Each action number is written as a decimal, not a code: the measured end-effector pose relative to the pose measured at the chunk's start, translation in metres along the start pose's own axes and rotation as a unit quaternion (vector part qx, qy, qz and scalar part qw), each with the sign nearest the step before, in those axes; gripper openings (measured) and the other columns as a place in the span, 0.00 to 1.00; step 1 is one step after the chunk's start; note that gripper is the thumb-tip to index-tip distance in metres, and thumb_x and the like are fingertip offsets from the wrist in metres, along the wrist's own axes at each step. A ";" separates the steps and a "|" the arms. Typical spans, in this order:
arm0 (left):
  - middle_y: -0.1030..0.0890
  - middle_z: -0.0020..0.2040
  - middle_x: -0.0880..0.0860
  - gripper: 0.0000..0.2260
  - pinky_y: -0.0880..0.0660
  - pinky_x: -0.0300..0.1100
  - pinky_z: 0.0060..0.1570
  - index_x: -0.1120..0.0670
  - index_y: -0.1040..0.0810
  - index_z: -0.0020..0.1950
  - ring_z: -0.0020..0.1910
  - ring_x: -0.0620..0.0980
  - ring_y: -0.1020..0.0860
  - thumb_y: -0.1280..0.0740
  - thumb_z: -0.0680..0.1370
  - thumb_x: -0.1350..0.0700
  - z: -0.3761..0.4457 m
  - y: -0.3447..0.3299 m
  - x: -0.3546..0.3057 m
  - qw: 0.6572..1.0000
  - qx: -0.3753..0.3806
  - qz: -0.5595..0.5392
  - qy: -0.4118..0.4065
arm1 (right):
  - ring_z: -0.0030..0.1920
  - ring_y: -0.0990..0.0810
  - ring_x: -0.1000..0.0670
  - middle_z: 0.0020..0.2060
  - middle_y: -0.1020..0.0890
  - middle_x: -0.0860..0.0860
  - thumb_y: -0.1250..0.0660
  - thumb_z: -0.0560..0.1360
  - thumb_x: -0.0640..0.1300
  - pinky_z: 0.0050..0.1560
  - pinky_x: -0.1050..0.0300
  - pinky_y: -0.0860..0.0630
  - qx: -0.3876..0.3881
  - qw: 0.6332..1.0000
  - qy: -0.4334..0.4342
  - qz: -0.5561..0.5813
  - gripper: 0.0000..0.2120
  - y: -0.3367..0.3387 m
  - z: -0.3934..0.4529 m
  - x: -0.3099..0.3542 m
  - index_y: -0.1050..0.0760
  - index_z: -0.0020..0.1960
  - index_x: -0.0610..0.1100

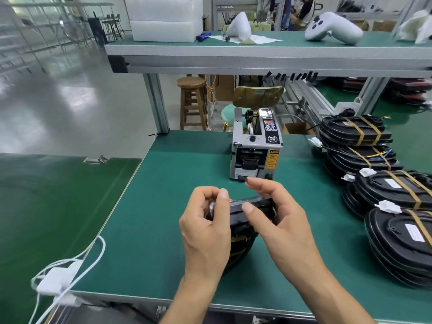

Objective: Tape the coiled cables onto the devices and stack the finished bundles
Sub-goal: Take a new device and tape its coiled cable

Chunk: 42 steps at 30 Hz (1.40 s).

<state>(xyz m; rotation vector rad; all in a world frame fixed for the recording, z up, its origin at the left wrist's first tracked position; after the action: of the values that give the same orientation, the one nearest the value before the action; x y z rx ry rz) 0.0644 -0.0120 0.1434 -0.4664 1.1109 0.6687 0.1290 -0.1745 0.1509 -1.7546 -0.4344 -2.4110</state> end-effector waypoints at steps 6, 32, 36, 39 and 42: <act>0.16 0.42 0.44 0.06 0.26 0.32 0.41 0.44 0.20 0.49 0.40 0.46 0.18 0.33 0.81 0.44 -0.006 0.006 -0.006 0.999 -0.018 0.000 -0.028 | 0.69 0.24 0.57 0.63 0.19 0.59 0.29 0.75 0.44 0.67 0.67 0.32 0.012 0.998 0.058 -0.004 0.13 -0.003 0.004 0.024 0.17 0.57 0.57; 0.15 0.45 0.39 0.04 0.23 0.31 0.45 0.40 0.19 0.51 0.43 0.42 0.16 0.29 0.81 0.50 -0.009 0.012 -0.010 0.994 -0.014 -0.020 -0.105 | 0.64 0.20 0.56 0.65 0.20 0.62 0.27 0.72 0.56 0.56 0.59 0.26 0.023 1.000 0.009 0.003 0.06 -0.010 0.003 0.019 0.15 0.48 0.59; 0.15 0.45 0.39 0.03 0.22 0.31 0.46 0.42 0.19 0.51 0.43 0.43 0.16 0.30 0.81 0.51 -0.009 0.011 -0.009 0.994 -0.012 -0.017 -0.105 | 0.63 0.19 0.57 0.65 0.19 0.61 0.28 0.70 0.59 0.57 0.58 0.28 0.022 1.000 0.001 0.010 0.09 -0.009 0.002 0.018 0.15 0.48 0.59; 0.15 0.45 0.39 0.02 0.22 0.32 0.45 0.42 0.19 0.50 0.42 0.43 0.17 0.30 0.81 0.51 -0.009 0.010 -0.009 0.994 -0.010 -0.014 -0.105 | 0.54 0.18 0.59 0.64 0.19 0.62 0.26 0.69 0.58 0.55 0.58 0.28 0.016 1.000 -0.016 0.016 0.09 -0.007 0.003 0.014 0.15 0.47 0.58; 0.15 0.44 0.40 0.03 0.22 0.32 0.45 0.41 0.20 0.50 0.42 0.43 0.16 0.30 0.80 0.50 -0.008 0.009 -0.009 0.995 -0.009 -0.011 -0.103 | 0.56 0.18 0.58 0.62 0.18 0.62 0.26 0.70 0.55 0.57 0.55 0.29 0.007 1.000 -0.024 0.016 0.05 -0.005 0.004 0.012 0.15 0.45 0.57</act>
<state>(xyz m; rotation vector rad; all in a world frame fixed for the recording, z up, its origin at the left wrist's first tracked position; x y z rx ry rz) 0.0502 -0.0133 0.1486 -0.4137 0.9042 0.6923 0.1278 -0.1673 0.1624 -1.8036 -0.4243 -2.3416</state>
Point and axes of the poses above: each hand's wrist, its own z-axis towards the middle knuckle, its own y-axis out of the back of the hand, x = y × z, the point moved 10 cm from there along z, towards the middle knuckle
